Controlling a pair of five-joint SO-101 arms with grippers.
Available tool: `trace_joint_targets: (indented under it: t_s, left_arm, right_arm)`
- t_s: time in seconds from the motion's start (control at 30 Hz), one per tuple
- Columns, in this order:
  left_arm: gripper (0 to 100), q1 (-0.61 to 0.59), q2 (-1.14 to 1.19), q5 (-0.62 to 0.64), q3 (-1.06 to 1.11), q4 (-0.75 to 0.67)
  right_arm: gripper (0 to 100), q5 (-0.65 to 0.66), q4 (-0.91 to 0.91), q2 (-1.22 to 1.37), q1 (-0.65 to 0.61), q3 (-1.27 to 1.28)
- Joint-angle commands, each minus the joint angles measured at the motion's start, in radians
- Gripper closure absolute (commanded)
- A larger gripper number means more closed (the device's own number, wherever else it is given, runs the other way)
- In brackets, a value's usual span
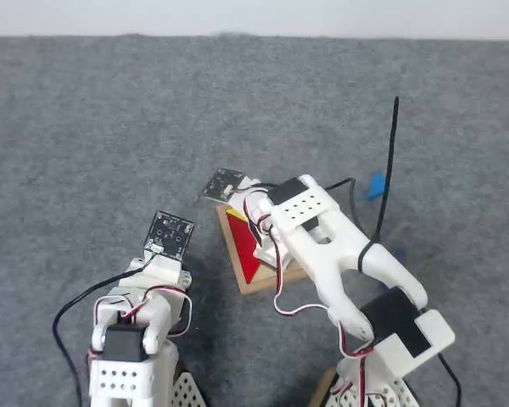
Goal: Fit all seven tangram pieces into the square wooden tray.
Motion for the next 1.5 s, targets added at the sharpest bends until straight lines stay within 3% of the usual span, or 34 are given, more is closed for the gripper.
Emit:
trace_joint_targets:
  t_s: [0.0, 0.27, 0.5, 1.03, 1.17, 1.3, 1.47]
  left_arm:
    - [98, -0.005, -0.017, -0.008, -0.01, 0.003]
    - [98, -0.005, -0.017, -0.008, -0.01, 0.003]
    - [98, -0.005, -0.017, -0.008, -0.01, 0.003]
    - [98, -0.005, -0.017, -0.008, -0.01, 0.003]
    - [98, -0.005, -0.017, -0.008, -0.01, 0.003]
    - [98, -0.005, -0.017, -0.008, -0.01, 0.003]
    - [98, -0.005, -0.017, -0.008, -0.01, 0.003]
  right_arm:
    - [92.4, 0.023, -0.016, -0.01, -0.004, -0.008]
    - [91.3, 0.029, -0.018, -0.01, -0.004, -0.011]
    - [75.2, 0.031, -0.01, -0.01, -0.004, -0.011]
    - [76.4, 0.0, 0.004, -0.039, 0.002, -0.015]
    - [84.0, -0.077, 0.004, -0.191, 0.107, -0.028]
    - [88.0, -0.13, 0.002, -0.372, 0.297, -0.023]
    - [88.2, -0.175, -0.033, -0.332, 0.519, -0.035]
